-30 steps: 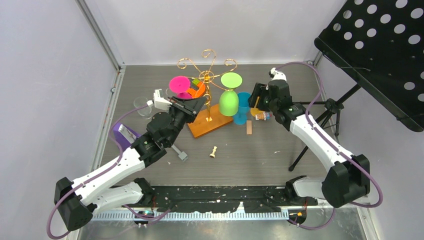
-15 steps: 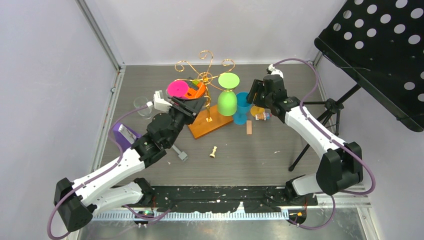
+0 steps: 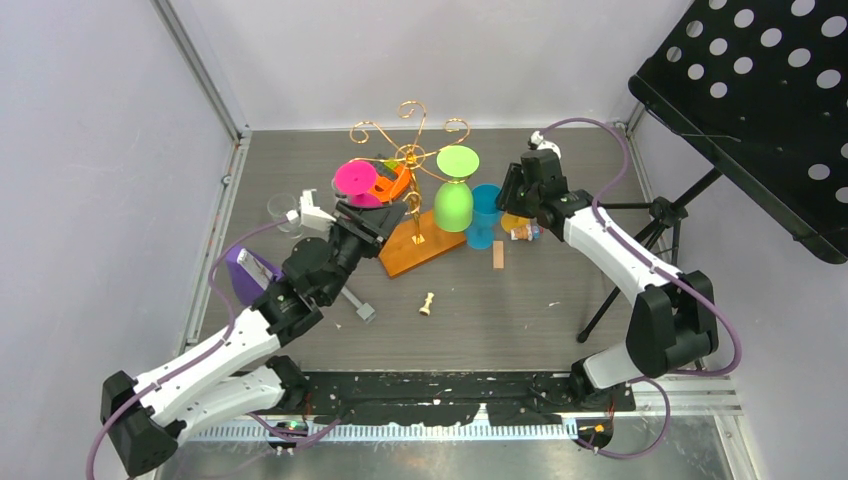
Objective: Place the wine glass upside down on the wine glass rack
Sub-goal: Pick up the wine glass at the center of the board.
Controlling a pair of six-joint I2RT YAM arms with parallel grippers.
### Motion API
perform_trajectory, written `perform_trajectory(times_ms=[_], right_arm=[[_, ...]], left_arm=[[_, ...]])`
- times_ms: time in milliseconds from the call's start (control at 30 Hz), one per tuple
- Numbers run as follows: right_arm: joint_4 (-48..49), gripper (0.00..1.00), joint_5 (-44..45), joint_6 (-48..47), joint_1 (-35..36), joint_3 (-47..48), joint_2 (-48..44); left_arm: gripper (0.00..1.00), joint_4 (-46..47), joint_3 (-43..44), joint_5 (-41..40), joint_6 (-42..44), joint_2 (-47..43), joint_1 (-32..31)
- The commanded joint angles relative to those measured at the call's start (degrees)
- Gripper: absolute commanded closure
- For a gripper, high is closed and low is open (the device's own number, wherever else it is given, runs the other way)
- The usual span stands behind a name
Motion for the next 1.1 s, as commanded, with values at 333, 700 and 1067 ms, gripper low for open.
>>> perform_trajectory(times_ms=[333, 700, 1067], right_arm=[[-2.07, 0.76, -2.43, -2.51, 0.35, 1.46, -1.36], [-4.78, 0.94, -0.21, -4.75, 1.00, -0.13, -7.33], [-6.74, 0.94, 1.10, -6.38, 0.96, -2.68, -13.03]], left_arm=[[0.56, -0.40, -4.12, 3.46, 3.91, -7.25, 0.16], [0.55, -2.57, -6.32, 5.03, 5.46, -11.28, 0.16], [0.52, -4.71, -6.36, 6.32, 7.92, -12.43, 0.16]])
